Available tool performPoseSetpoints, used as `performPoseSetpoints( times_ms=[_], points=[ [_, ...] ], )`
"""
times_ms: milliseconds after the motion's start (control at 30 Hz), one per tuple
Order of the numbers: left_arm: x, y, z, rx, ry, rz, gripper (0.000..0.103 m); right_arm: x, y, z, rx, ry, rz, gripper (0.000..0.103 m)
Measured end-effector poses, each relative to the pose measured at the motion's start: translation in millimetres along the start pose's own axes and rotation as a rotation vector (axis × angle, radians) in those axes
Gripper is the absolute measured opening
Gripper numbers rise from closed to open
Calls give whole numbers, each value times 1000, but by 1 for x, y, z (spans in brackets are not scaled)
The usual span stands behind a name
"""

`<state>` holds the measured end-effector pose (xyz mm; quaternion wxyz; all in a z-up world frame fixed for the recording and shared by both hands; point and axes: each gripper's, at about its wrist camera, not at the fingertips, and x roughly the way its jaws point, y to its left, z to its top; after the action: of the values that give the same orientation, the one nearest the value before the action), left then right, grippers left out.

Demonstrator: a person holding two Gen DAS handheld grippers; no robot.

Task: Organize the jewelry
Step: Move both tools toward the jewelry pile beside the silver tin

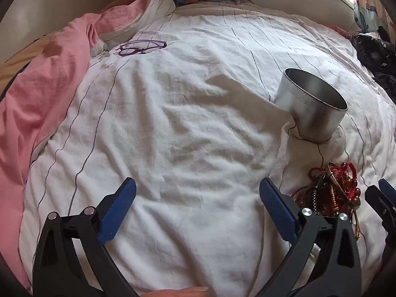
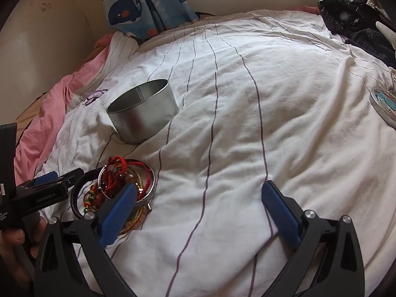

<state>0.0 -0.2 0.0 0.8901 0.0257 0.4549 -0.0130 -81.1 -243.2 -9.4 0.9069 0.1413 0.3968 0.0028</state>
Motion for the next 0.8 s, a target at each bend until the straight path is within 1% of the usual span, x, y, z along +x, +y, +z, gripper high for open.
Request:
performPoseSetpoints(
  times_ms=[33,200,433,567,667,800],
  points=[
    [0,1,0,-10,0,-13,96,0,0,0,0,0,0,97],
    [0,4,0,-9,0,-10,96,0,0,0,0,0,0,97],
    [2,-1,-2,12,6,22,96,0,0,0,0,0,0,97],
    [4,0,-7,61,27,53,96,-1,0,0,1,0,3,97],
    [3,4,-11,57,34,30,96,-2,-1,0,1,-1,9,97],
    [6,14,-14,8,50,-29,96,-1,1,1,-3,0,9,97]
  ],
)
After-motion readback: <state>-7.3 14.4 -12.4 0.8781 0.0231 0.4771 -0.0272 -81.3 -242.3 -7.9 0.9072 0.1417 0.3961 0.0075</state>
